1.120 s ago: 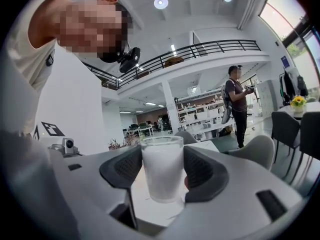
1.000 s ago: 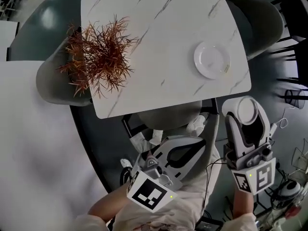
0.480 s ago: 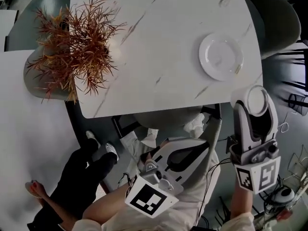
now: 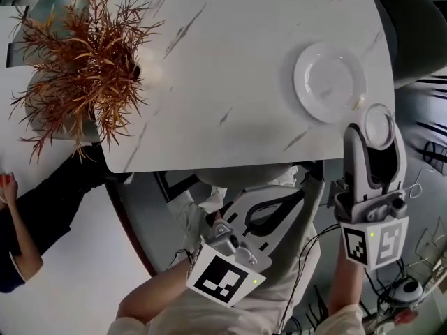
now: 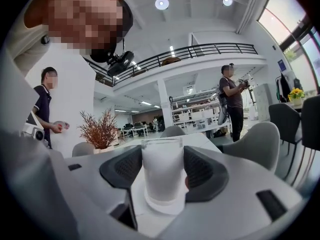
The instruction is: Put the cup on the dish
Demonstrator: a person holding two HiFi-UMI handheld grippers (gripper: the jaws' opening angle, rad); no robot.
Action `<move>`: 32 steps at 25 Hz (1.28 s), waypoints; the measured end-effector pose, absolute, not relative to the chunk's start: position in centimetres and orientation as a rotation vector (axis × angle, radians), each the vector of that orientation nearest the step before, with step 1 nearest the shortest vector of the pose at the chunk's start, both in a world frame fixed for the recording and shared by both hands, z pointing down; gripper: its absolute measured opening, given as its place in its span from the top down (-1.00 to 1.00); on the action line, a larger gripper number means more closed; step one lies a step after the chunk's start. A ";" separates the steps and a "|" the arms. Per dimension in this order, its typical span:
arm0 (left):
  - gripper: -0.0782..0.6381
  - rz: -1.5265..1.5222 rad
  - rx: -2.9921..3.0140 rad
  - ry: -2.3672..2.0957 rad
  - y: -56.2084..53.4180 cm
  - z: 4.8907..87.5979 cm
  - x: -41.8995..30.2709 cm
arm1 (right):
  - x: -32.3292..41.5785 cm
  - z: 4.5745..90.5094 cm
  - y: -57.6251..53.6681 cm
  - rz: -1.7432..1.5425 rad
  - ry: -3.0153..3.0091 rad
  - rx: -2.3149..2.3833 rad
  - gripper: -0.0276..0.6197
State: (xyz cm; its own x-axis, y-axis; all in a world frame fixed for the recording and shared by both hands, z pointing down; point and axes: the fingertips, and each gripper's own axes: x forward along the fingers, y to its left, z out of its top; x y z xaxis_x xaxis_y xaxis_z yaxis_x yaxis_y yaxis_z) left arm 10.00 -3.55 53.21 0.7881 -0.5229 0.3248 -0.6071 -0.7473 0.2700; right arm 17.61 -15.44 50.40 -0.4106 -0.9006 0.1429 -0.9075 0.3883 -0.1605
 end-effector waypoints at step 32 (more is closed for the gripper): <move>0.77 0.355 2.654 -0.821 -3.4 53.5 11.6 | 15.3 55.9 -21.5 0.133 -2.473 1.462 0.11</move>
